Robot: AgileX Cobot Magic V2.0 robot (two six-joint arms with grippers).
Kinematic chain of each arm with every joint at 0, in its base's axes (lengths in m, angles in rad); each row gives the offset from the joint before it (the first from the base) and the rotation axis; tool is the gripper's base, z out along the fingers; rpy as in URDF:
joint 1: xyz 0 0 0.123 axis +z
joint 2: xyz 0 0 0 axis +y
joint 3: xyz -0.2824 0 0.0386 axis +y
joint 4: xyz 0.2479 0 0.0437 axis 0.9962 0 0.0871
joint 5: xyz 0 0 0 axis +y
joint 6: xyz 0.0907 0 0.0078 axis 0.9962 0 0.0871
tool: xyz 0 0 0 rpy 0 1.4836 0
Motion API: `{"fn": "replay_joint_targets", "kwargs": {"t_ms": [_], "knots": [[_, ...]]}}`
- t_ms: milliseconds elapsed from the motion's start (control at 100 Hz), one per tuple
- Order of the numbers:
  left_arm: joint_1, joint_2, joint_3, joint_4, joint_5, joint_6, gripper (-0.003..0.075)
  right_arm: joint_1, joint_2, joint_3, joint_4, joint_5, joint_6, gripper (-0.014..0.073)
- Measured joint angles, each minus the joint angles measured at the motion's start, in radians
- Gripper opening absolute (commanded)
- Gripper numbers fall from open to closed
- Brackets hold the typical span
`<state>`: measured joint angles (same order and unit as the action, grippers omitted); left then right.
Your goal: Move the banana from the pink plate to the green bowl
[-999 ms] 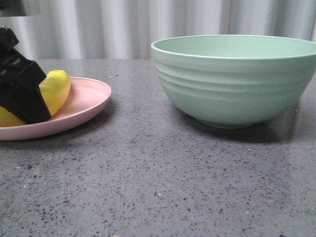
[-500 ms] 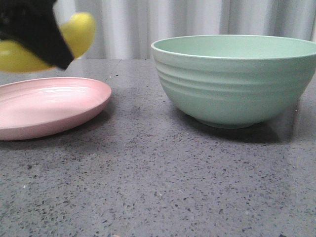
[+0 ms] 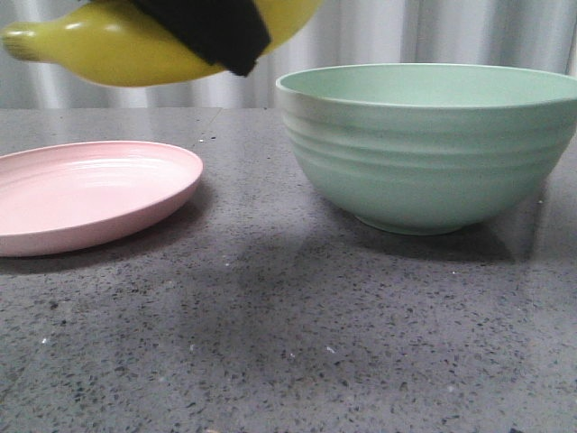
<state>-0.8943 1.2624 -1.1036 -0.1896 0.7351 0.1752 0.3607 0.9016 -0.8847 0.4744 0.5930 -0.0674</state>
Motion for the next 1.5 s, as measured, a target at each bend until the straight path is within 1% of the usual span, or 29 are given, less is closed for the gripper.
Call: {"fn": "replay_joint_targets", "kwargs": {"t_ms": [100,240,380,520,710,779,829,849,869,879,899,919,949,959,999,1029,1069,1139,1209,1359,1449,1499], "knots": [[-0.019,0.0,0.0,-0.016,-0.014,0.0,-0.002,0.076,0.091,-0.048,0.026,-0.049,0.0,0.0374],[-0.031,0.0,0.0,-0.03,-0.016,0.0,-0.002,0.135,0.206,-0.106,0.054,-0.113,0.0,0.0374],[-0.032,0.0,0.0,-0.025,-0.012,-0.014,-0.002,0.156,0.303,-0.16,0.066,-0.129,0.0,0.0374],[-0.03,0.0,0.0,-0.02,-0.012,-0.017,-0.002,0.156,0.372,-0.191,0.066,-0.132,0.0,0.0374],[-0.03,0.0,0.0,-0.022,-0.011,-0.018,-0.002,0.157,0.392,-0.198,0.069,-0.132,0.0,0.0372],[-0.03,0.0,0.0,-0.022,-0.013,-0.018,-0.0019,0.157,0.392,-0.198,0.069,-0.134,0.0,0.0332],[-0.03,0.0,0.0,-0.025,-0.013,-0.017,-0.0012,0.157,0.392,-0.199,0.072,-0.136,0.002,0.0253],[-0.03,0.0,0.0,-0.025,-0.013,-0.017,0.0,0.157,0.392,-0.199,0.075,-0.136,0.004,0.0227],[-0.03,0.0,0.0,-0.025,-0.013,-0.017,0.001,0.157,0.392,-0.199,0.077,-0.138,0.007,0.0187],[-0.03,0.0,0.0,-0.025,-0.015,-0.017,0.0031,0.157,0.392,-0.199,0.079,-0.138,0.01,0.0158],[-0.03,0.0,0.0,-0.025,-0.015,-0.017,0.0046,0.157,0.392,-0.199,0.083,-0.14,0.014,0.0115],[-0.03,0.0,0.0,-0.025,-0.015,-0.016,0.0073,0.157,0.392,-0.201,0.087,-0.143,0.02,0.0085],[-0.03,0.0,0.0,-0.025,-0.017,-0.016,0.0126,0.157,0.392,-0.201,0.092,-0.151,0.031,0.0016],[-0.03,0.0,0.0,-0.023,-0.019,-0.015,0.0126,0.157,0.392,-0.201,0.094,-0.155,0.034,0.0003],[-0.03,0.0,0.0,-0.02,-0.023,-0.013,0.0212,0.157,0.392,-0.201,0.103,-0.163,0.046,-0.0069],[-0.03,0.0,0.0,-0.02,-0.023,-0.013,0.0251,0.157,0.392,-0.204,0.107,-0.165,0.046,-0.0069],[-0.03,0.0,0.0,-0.02,-0.023,-0.008,0.0338,0.157,0.392,-0.205,0.107,-0.168,0.04,-0.0068],[-0.03,0.0,0.0,-0.02,-0.025,0.003,0.0429,0.158,0.392,-0.206,0.105,-0.166,0.024,-0.0068],[-0.032,-0.004,0.0,-0.017,-0.044,0.015,0.0462,0.159,0.394,-0.206,0.092,-0.157,0.009,-0.0068],[-0.032,-0.039,0.0,0.006,-0.058,0.019,0.0463,0.159,0.398,-0.206,0.069,-0.17,0.002,-0.0064],[-0.032,-0.076,0.0,0.01,-0.062,0.019,0.0463,0.139,0.396,-0.208,0.054,-0.187,0.002,-0.0064],[-0.032,-0.097,0.0,0.01,-0.066,0.019,0.0463,0.119,0.389,-0.214,0.021,-0.187,0.001,-0.0064]]}}
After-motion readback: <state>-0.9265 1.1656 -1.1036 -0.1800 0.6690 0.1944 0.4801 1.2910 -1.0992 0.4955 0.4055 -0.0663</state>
